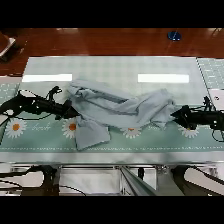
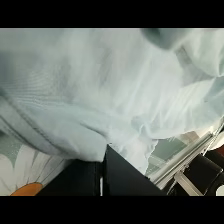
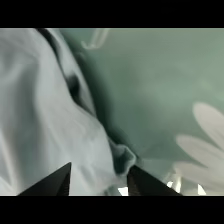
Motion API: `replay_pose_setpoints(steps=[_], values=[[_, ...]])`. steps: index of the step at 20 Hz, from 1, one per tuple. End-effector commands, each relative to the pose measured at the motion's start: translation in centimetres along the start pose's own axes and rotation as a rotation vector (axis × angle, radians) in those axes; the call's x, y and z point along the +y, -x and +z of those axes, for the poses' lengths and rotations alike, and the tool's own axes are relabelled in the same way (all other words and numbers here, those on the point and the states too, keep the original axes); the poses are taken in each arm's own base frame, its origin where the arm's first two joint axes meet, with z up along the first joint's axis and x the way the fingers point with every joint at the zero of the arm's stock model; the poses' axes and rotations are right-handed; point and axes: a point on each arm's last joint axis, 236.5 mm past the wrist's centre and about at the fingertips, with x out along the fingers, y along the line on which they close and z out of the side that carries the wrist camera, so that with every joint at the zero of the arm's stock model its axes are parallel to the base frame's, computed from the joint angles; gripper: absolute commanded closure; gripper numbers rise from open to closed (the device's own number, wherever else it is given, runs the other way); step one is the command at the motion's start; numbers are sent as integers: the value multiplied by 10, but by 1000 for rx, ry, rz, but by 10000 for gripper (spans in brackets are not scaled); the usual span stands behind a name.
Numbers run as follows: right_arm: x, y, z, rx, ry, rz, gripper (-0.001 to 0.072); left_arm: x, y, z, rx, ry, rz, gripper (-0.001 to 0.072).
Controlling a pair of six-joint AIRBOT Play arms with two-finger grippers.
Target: Fold the shirts.
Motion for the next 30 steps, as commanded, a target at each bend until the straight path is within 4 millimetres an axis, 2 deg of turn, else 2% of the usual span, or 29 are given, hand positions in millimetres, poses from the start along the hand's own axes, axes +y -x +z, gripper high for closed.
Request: replay_pose_setpoints(steps=[1,2,3,5,6,8,9,10,11,12,13,14,16,17,19,21,24,27,29,30], values=[[19,-20,10,14,30,46,334,-1,0,1,-1,-4,-1,687],[27,-24,11,29,54,46,466,-1,0,1,-1,-5,-1,687],[37,-24,10,45,88,56,664,-2,2,2,-6,-7,-2,687],[67,-10,18,62,180,94,682,-17,19,17,-53,-46,-20,687],[86,4,28,52,218,118,683,-34,35,33,-110,-80,-43,687],[140,51,59,-36,319,163,683,-94,94,74,-298,-172,-146,687],[175,84,74,-111,395,184,683,-135,137,92,-414,-240,-216,687],[210,120,84,-192,464,209,683,-176,182,102,-525,-322,-276,687],[247,164,89,-290,546,236,683,-221,233,102,-637,-421,-328,687],[279,206,87,-386,632,255,683,-259,278,92,-735,-524,-353,687],[309,250,76,-487,720,268,683,-296,323,74,-838,-641,-347,687],[332,290,57,-576,805,269,683,-327,360,51,-925,-746,-334,687],[357,353,12,-732,925,246,683,-375,421,-8,-1095,-921,-276,687],[362,376,-12,-800,969,230,683,-387,441,-34,-1167,-977,-222,687],[357,414,-55,-930,1020,162,683,-397,470,-81,-1310,-1032,-67,687],[351,443,-97,-1039,1056,123,683,-396,486,-124,-1434,-1052,102,687],[335,477,-149,-1182,1071,63,683,-386,491,-181,-1548,-1033,318,687],[316,491,-174,-1249,1048,0,683,-375,497,-223,-1610,-1030,415,687],[308,490,-176,-1243,1032,-27,683,-362,499,-235,-1596,-1023,425,687],[306,489,-174,-1238,1024,-34,683,-352,502,-233,-1582,-1002,437,687]])
